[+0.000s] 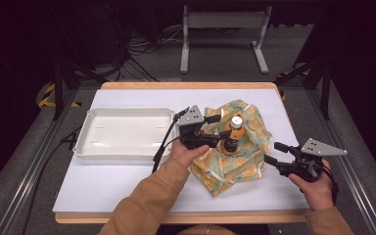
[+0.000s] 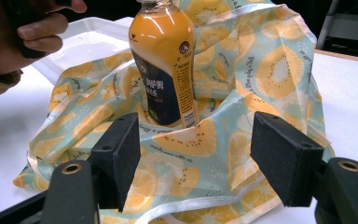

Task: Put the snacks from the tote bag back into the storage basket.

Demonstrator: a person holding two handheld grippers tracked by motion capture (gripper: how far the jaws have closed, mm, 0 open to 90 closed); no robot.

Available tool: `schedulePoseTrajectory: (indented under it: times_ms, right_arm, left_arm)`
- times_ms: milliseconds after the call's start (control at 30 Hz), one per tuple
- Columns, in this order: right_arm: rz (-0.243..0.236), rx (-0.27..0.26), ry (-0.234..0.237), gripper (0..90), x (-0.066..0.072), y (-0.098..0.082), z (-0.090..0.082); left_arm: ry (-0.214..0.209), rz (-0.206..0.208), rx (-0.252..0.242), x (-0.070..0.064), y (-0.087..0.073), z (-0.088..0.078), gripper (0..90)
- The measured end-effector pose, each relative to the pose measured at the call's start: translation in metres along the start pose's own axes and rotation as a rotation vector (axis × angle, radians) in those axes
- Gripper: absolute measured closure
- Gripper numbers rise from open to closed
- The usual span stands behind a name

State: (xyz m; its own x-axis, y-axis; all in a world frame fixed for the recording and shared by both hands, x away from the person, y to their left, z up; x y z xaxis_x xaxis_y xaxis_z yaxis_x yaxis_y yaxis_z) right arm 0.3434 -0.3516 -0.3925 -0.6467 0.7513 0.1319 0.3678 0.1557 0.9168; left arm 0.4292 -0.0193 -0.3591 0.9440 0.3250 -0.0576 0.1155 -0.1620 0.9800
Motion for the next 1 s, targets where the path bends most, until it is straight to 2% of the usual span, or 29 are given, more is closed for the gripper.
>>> schedulePoseTrajectory:
  times_ms: [267,400,500,633,733,800,1000]
  right_arm:
    - [0.001,-0.005,-0.001,33.6,-0.001,0.000,-0.002]
    - [0.004,-0.008,0.001,33.6,-0.002,0.000,-0.002]
    - [0.003,-0.007,0.004,33.6,-0.001,0.000,-0.001]
    - [0.003,-0.003,0.003,33.6,-0.002,-0.001,-0.001]
    - [0.004,-0.007,0.004,33.6,-0.003,-0.001,-0.002]
    - [0.007,-0.005,0.002,33.6,-0.004,-0.001,-0.002]
    - [0.011,-0.002,0.007,33.6,-0.004,-0.002,-0.001]
  left_arm:
    - [0.015,0.011,-0.003,0.002,0.000,0.013,34.6]
    - [0.001,-0.014,-0.015,0.005,-0.001,0.020,34.4]
    - [0.003,0.001,-0.008,0.006,-0.002,0.025,34.6]
    - [0.008,-0.012,-0.009,0.008,-0.005,0.031,34.4]
    - [0.006,-0.010,0.004,0.008,-0.006,0.036,35.2]
    - [0.012,0.008,0.019,0.007,-0.008,0.039,36.3]
    - [0.012,0.003,0.028,0.007,-0.011,0.045,39.4]
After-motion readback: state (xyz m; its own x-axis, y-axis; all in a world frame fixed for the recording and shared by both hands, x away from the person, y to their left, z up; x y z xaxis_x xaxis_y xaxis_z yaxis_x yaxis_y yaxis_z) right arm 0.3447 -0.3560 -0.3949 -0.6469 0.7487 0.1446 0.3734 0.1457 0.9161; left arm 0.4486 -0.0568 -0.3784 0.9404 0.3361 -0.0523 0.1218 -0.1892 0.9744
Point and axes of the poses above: each handheld gripper's, and its own axes: z roughly forward along the jaws, y roughly out of its top, x roughly to its left, the point moved 1 cm from there along z, roughly forward along the jaws, and after that the axes turned 4 degrees about z, right-handed, at the moved point
